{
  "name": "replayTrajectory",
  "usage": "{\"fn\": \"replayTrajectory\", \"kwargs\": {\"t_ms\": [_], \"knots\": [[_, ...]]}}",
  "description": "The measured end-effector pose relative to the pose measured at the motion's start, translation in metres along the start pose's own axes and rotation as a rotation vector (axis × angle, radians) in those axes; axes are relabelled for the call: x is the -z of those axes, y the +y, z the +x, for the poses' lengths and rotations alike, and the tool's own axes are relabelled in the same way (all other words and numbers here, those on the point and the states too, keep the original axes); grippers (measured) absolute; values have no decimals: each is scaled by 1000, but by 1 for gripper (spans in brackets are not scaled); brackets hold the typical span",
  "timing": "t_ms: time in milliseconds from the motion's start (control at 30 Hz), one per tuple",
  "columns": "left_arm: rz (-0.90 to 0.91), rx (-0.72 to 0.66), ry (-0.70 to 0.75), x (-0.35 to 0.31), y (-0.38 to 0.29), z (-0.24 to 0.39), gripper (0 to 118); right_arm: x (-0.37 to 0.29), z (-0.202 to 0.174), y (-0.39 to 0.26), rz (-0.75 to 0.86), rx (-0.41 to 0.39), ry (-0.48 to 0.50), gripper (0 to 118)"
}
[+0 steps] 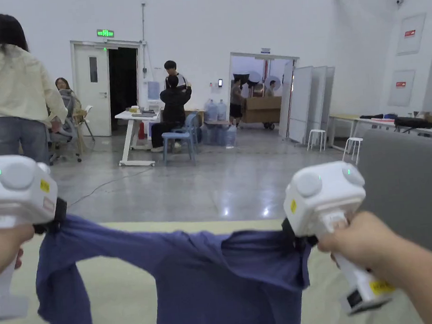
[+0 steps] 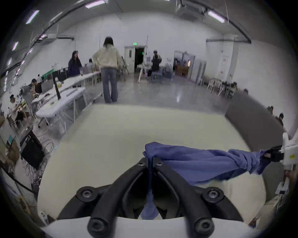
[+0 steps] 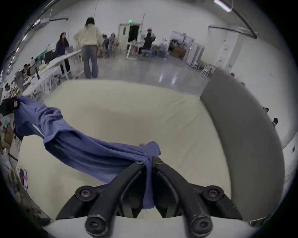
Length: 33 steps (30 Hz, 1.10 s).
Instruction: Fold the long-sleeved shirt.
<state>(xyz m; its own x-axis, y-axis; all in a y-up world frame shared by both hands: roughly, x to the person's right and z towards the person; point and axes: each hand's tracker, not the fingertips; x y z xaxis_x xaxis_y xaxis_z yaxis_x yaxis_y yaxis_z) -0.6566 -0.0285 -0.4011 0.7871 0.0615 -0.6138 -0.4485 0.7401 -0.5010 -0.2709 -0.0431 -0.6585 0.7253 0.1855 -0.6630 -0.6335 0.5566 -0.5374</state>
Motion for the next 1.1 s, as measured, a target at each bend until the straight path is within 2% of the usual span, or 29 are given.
{"fn": "replayTrajectory", "kwargs": {"t_ms": [100,233,333,433,500,567,733,867,967,1067,1100], "knots": [[-148,30,2,45,-74,-18,0,51,-20,-63,-102,3,83,2],[-287,56,8,85,-159,-59,0,83,-33,-139,-204,-52,164,2],[-296,100,-98,62,-213,-77,0,61,-41,-194,-224,-119,222,2],[-341,99,-75,42,-255,-91,0,51,-40,-235,-236,-144,221,2],[-361,69,-115,16,-283,-95,0,36,-45,-260,-240,-172,236,2],[-379,125,-78,4,-304,-99,0,24,-56,-288,-247,-200,248,2],[-442,131,-67,-27,-358,-100,0,19,-83,-357,-321,-230,263,2],[-501,136,-60,-41,-393,-90,0,40,-96,-400,-419,-206,271,2],[-545,118,-33,-30,-416,-87,0,52,-102,-412,-405,-201,253,2],[-511,94,4,-30,-424,-74,0,57,-101,-403,-436,-132,259,3],[-516,98,16,-27,-425,-73,0,53,-97,-402,-443,-113,263,7]]}}
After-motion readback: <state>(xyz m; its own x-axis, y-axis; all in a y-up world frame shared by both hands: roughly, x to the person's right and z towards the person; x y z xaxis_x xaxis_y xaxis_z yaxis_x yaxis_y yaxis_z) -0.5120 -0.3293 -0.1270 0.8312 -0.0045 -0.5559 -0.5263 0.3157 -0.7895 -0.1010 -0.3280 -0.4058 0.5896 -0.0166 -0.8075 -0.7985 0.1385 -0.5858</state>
